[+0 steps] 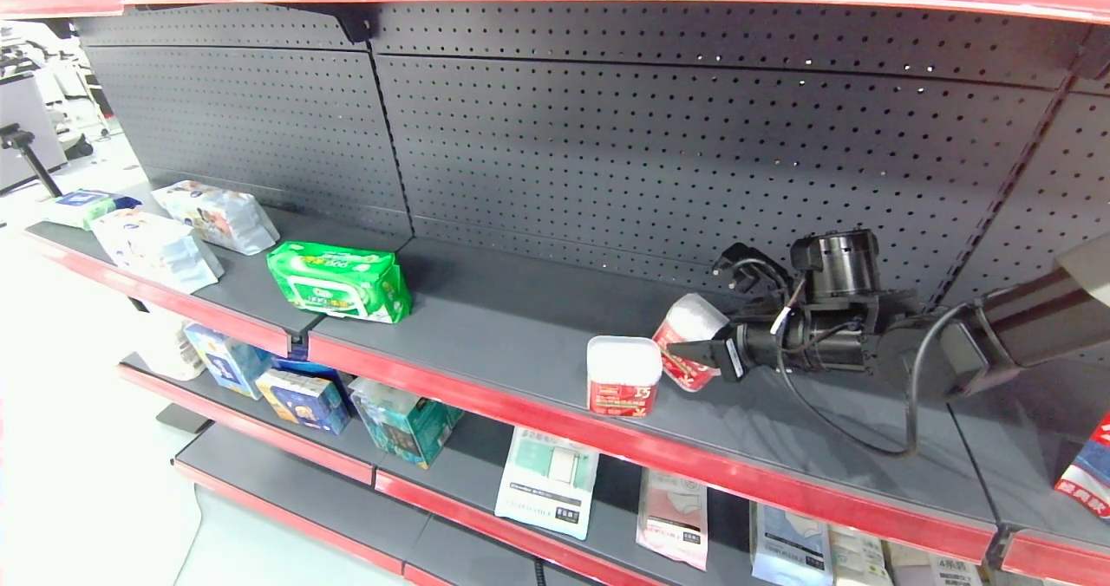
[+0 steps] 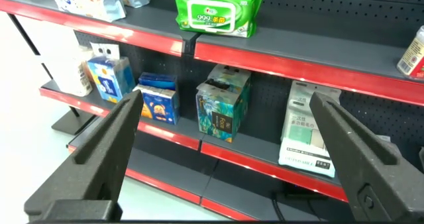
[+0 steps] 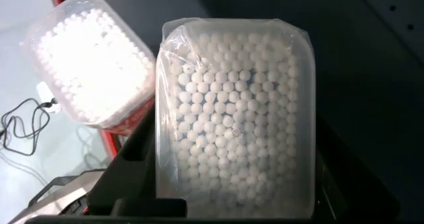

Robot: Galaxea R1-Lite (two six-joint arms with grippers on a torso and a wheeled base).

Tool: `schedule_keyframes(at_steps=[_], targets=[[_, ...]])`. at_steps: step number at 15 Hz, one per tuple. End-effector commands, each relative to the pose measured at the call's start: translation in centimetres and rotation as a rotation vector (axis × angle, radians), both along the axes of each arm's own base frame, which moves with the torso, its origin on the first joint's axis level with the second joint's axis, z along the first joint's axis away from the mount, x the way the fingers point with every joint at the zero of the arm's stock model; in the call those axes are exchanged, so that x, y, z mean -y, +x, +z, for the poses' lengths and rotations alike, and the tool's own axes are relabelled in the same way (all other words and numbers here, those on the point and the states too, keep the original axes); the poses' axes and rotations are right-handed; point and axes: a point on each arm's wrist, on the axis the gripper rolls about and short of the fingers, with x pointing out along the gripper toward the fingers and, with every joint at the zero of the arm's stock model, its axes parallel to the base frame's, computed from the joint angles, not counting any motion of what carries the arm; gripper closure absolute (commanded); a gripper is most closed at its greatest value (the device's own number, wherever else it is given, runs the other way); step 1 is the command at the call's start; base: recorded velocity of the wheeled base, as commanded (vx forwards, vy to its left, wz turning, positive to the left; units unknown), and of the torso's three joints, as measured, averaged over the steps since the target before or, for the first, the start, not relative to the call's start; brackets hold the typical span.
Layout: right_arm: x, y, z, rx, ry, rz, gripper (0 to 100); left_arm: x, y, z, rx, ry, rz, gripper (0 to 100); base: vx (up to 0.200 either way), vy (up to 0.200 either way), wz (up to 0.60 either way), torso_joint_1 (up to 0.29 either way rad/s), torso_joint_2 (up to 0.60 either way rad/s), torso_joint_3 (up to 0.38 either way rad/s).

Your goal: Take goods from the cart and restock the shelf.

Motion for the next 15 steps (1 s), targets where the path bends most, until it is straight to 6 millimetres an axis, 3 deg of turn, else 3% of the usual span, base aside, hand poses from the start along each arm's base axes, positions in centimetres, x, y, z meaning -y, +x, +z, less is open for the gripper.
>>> schedule_keyframes(at_steps=[1, 15], targets=[[-0.1, -0.3, 0.2, 0.002, 0.001, 0.004, 100, 0.0, 0.0, 0.0, 0.001, 0.0, 0.0, 0, 0.0, 0.0, 0.0, 0.0, 0.0, 0.0], [-0.8, -2.3, 0.5, -0.028, 0.013, 0.024, 100, 0.0, 0.0, 0.0, 0.001, -0.001, 0.0, 0, 0.0, 0.0, 0.0, 0.0, 0.0, 0.0]])
